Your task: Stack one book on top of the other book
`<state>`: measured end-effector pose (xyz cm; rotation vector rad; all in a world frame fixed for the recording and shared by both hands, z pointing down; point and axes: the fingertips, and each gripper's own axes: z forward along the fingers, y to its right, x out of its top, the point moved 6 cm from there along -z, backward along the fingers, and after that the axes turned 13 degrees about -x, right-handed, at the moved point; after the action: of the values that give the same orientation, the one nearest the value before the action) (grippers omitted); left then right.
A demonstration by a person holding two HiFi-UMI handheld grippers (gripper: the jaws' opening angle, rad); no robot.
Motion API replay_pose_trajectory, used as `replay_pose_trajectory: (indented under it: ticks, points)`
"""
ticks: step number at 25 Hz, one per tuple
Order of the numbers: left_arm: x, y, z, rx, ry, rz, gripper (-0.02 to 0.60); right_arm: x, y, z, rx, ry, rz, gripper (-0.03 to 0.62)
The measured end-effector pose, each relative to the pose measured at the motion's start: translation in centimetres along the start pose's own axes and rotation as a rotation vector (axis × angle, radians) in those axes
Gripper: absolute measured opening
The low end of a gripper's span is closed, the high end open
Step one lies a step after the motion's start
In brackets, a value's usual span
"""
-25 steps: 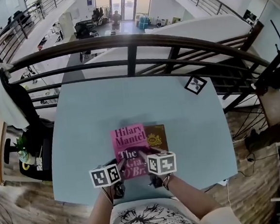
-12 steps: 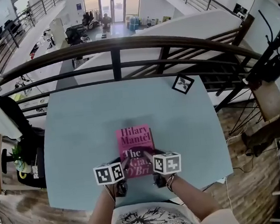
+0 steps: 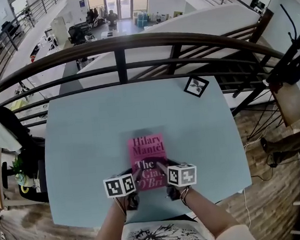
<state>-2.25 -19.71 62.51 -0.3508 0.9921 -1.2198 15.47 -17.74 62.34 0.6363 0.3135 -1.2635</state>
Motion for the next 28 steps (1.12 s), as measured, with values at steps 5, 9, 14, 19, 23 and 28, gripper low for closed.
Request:
replay_pose_trajectory:
  ticks: [5,9,14,19,23,28]
  points:
    - [-0.1,-0.1,0.0,0.003,-0.006,0.006,0.166,-0.1,-0.1,-0.1,0.005,0.035,-0.04,0.19]
    - [0.3,0.4,-0.4,0.047,-0.016,0.085,0.167,0.2,-0.7,-0.5,-0.052,0.09,-0.229,0.216]
    - [2.2,2.1,-2.5,0.111,0.019,0.186,0.166,1.1,-0.6,-1.8,-0.054,0.105,-0.257,0.216]
    - [4.0,4.7,-5.3,0.153,0.099,0.261,0.156,3.5,-0.7,-5.8,-0.072,0.245,-0.244,0.073]
    - [4.7,7.4,-7.1,0.161,0.18,0.346,0.073,5.4,-1.4,-9.4,-0.067,0.4,-0.294,-0.005]
    - [4.9,10.5,-9.5,0.123,0.298,0.418,0.027,6.7,-2.1,-12.9,-0.016,0.535,-0.276,-0.006]
